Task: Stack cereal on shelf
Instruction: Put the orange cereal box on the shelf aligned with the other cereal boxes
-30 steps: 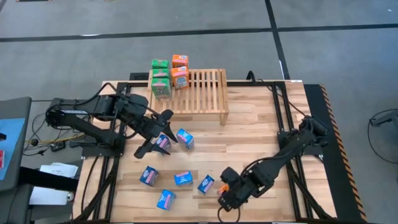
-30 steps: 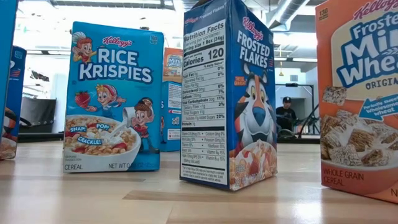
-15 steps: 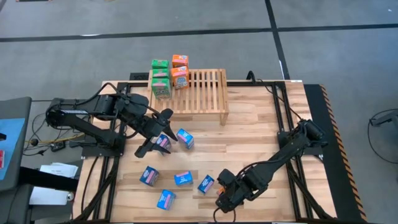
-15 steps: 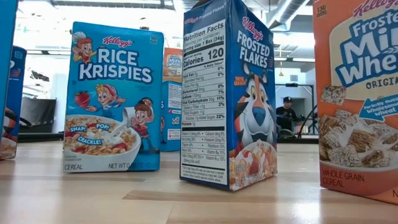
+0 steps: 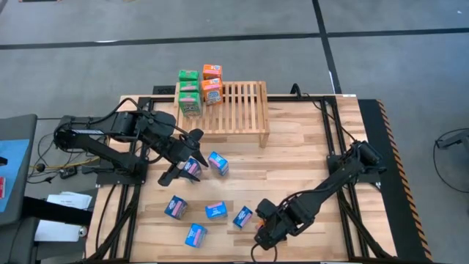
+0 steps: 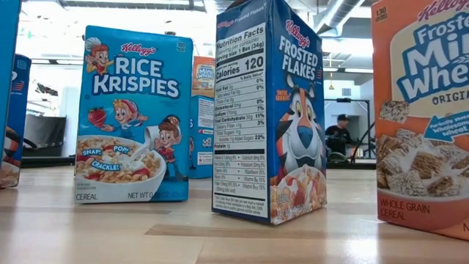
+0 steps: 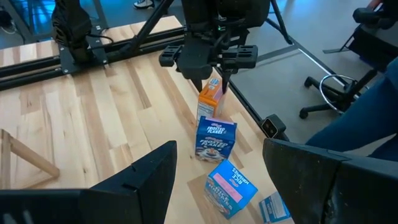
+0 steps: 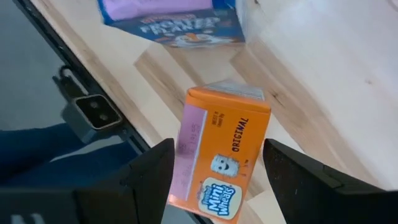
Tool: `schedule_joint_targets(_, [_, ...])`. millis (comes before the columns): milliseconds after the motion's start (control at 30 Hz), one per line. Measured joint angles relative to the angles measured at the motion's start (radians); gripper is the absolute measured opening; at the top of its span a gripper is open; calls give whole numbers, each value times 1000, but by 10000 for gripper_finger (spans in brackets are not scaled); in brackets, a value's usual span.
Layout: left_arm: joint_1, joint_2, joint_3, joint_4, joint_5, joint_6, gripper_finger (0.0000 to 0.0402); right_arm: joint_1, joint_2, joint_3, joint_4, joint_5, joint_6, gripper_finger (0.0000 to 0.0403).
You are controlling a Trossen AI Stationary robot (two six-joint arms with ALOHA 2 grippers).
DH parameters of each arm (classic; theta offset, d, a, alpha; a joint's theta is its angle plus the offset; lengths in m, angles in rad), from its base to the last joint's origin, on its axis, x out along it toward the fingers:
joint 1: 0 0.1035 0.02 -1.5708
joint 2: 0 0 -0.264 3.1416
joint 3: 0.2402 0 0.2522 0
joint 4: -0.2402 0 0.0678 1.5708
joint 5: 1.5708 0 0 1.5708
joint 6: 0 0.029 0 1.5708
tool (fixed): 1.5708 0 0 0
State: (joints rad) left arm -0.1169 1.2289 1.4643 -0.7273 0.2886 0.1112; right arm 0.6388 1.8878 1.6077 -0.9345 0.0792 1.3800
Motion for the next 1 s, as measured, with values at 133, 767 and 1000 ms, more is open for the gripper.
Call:
schedule_joint_targets(133, [0, 0, 0, 0, -5, 0, 228, 0, 0, -7, 3, 0, 3, 272])
schedule_joint_targets(767, [0, 0, 0, 0, -42, 8, 228, -73, 0, -9, 31, -148, -146, 270])
schedule_joint_targets(1000, [0, 0, 0, 0, -42, 8, 228, -20, -73, 7, -67, 175, -46, 270])
